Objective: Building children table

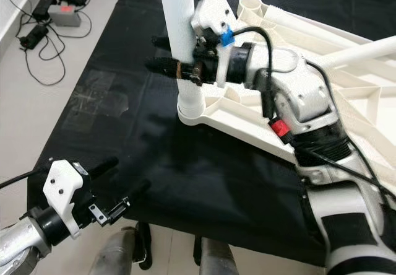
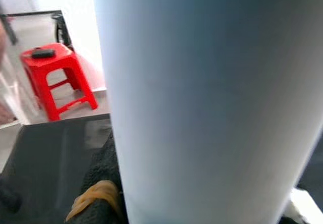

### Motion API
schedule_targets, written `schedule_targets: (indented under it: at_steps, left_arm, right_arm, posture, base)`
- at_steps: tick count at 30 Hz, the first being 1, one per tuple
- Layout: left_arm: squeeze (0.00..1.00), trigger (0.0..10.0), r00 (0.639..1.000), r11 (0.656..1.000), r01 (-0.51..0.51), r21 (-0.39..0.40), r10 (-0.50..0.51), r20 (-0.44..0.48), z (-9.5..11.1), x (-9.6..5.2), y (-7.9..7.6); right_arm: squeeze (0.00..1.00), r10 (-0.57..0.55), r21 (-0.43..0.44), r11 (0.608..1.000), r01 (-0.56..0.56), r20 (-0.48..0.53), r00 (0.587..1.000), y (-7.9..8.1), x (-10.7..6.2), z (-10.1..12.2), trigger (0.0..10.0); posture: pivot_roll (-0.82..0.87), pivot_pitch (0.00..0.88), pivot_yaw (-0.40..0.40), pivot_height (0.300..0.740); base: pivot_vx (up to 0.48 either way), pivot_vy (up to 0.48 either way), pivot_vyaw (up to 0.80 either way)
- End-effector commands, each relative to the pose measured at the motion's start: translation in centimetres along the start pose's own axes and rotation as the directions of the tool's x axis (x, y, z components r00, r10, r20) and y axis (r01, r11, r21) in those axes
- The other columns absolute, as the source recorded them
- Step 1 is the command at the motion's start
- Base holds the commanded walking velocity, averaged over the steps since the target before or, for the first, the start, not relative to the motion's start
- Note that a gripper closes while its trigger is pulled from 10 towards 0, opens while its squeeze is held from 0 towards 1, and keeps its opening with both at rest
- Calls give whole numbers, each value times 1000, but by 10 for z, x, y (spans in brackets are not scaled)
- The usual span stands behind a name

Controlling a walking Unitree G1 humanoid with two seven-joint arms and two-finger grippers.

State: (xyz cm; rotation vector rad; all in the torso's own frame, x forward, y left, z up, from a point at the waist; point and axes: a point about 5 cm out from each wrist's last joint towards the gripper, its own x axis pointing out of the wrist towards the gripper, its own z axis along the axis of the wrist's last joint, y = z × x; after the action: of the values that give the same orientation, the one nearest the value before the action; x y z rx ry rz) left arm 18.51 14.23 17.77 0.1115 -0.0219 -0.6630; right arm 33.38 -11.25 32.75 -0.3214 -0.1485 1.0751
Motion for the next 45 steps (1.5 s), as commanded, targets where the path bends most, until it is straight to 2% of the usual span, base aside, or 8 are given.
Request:
schedule_targets:
  at_steps: [1, 4, 7, 17, 22, 37, 40, 45]
  left_arm:
    - [0, 10000, 1000, 1000, 6, -8, -7, -13, -4, -1, -3]
    - [0, 10000, 1000, 1000, -13, 3, 13, -5, -9, 4, 2]
    - [0, 10000, 1000, 1000, -13, 3, 13, -5, -9, 4, 2]
    - [0, 10000, 999, 999, -30, 21, 31, -15, -22, 11, 15]
    - [0, 10000, 998, 998, -60, 28, 61, -29, -27, 13, 20]
    - [0, 10000, 968, 960, -251, 121, 249, 33, -11, 24, 67]
    - [0, 10000, 951, 940, -292, 174, 265, 161, 30, 29, 85]
    - [0, 10000, 940, 933, -290, 212, 237, 246, 58, 33, 91]
  right_arm:
    - [0, -2, 114, 993, 22, -172, 985, 4, 0, -43, 10000]
    - [0, -180, 227, 950, 215, -163, 970, 13, 3, -56, 10000]
    - [0, -180, 227, 950, 215, -163, 970, 13, 3, -56, 10000]
    - [0, -509, 330, 770, 546, -198, 838, 40, -7, -85, 10000]
    - [0, -567, 340, 729, 595, -187, 802, 38, -8, -82, 10000]
    - [0, -676, 314, 716, 623, 90, 732, 18, -14, -36, 10000]
    - [0, -681, 325, 723, 609, 187, 708, 11, -20, -20, 10000]
    - [0, -646, 310, 759, 572, 250, 721, 10, -19, -10, 10000]
  posture:
    - [9, 299, -30, 740]
    - [-2, 256, -43, 740]
    - [-2, 256, -43, 740]
    - [-3, 192, -11, 740]
    - [4, 163, -4, 740]
    - [3, 85, -2, 740]
    - [9, 59, 0, 740]
    - [4, 42, -6, 740]
  base:
    - [0, 0, 0]
    - [0, 0, 0]
    - [0, 0, 0]
    - [0, 0, 0]
    - [0, 0, 0]
    - [0, 0, 0]
    - [0, 0, 0]
    - [0, 0, 0]
